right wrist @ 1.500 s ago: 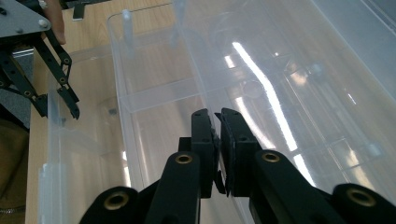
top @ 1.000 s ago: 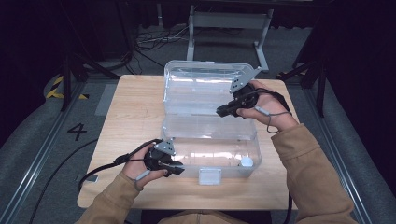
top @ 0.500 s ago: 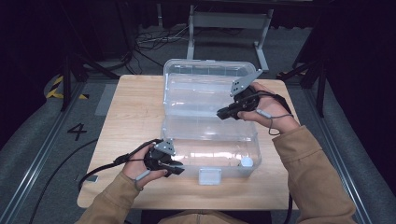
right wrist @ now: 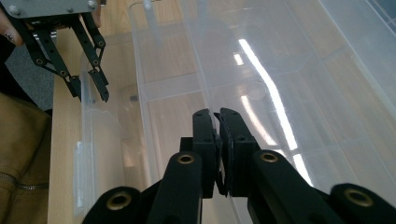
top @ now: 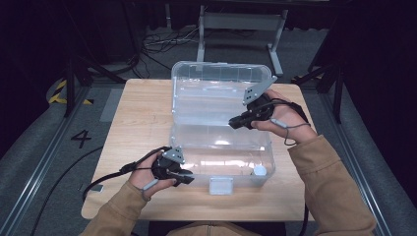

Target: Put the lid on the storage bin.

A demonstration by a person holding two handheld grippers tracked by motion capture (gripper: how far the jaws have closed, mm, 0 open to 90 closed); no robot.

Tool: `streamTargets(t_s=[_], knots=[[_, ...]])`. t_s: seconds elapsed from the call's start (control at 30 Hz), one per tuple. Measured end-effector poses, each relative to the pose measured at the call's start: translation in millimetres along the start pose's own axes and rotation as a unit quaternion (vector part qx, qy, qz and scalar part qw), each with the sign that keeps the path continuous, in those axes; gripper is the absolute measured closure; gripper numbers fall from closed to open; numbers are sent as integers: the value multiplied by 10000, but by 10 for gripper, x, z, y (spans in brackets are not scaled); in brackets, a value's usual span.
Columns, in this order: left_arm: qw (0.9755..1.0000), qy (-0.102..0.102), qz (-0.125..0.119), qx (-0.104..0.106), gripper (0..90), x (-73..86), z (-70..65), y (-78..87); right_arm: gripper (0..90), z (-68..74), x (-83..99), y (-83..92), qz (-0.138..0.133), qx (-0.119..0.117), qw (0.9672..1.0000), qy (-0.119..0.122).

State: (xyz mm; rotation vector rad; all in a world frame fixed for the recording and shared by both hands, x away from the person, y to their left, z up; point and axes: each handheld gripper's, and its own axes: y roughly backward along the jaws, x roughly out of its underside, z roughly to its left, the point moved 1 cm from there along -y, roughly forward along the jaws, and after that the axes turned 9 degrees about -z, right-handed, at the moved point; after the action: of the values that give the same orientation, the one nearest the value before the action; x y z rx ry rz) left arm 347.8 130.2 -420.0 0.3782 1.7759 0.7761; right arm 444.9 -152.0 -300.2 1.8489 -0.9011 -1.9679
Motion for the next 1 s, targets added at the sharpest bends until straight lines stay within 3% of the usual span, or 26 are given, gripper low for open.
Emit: streamTargets(t_s=[1.0], knots=[[10000, 40, -11, -4, 756, 2, -4, -1, 861, 144, 28, 12, 63, -76, 9998, 180]])
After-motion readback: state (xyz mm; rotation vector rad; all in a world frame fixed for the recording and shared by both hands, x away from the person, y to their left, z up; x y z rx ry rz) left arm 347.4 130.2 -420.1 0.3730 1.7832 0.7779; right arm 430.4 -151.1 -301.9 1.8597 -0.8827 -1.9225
